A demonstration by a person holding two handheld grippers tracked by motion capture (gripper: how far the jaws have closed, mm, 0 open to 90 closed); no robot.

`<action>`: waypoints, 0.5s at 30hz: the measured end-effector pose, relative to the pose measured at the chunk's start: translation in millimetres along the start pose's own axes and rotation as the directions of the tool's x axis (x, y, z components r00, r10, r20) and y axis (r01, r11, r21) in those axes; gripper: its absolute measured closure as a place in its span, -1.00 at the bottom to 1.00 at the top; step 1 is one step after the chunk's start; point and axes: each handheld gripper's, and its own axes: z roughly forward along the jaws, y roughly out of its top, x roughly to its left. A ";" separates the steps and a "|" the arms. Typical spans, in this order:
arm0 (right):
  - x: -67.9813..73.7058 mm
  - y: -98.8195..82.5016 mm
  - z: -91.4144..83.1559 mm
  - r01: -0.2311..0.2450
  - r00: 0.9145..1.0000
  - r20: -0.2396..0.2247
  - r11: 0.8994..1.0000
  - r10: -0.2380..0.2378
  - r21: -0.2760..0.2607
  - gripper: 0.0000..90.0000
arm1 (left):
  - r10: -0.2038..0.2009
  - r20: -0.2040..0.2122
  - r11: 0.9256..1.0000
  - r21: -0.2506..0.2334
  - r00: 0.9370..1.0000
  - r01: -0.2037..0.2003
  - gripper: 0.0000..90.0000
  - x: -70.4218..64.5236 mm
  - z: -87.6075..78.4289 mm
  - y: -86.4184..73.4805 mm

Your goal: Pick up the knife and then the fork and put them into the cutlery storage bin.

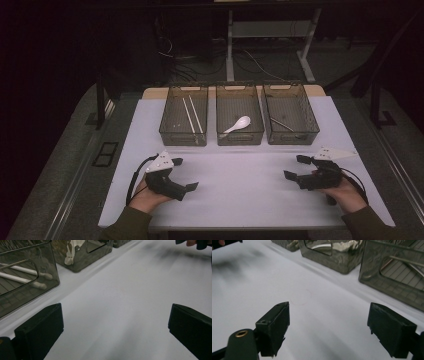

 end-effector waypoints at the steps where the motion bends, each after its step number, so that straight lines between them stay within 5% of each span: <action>1: 0.7 -2.0 -0.6 0.000 1.000 0.000 1.000 0.000 0.003 -0.60 | 0.000 0.000 1.000 -0.003 1.000 0.000 -1.00 -0.1 0.2 -0.1; 15: 5.7 -18.8 -7.7 -0.016 1.000 -0.019 1.000 0.016 0.013 -0.60 | 0.003 0.002 1.000 -0.006 1.000 -0.003 -1.00 -0.8 -0.6 -0.3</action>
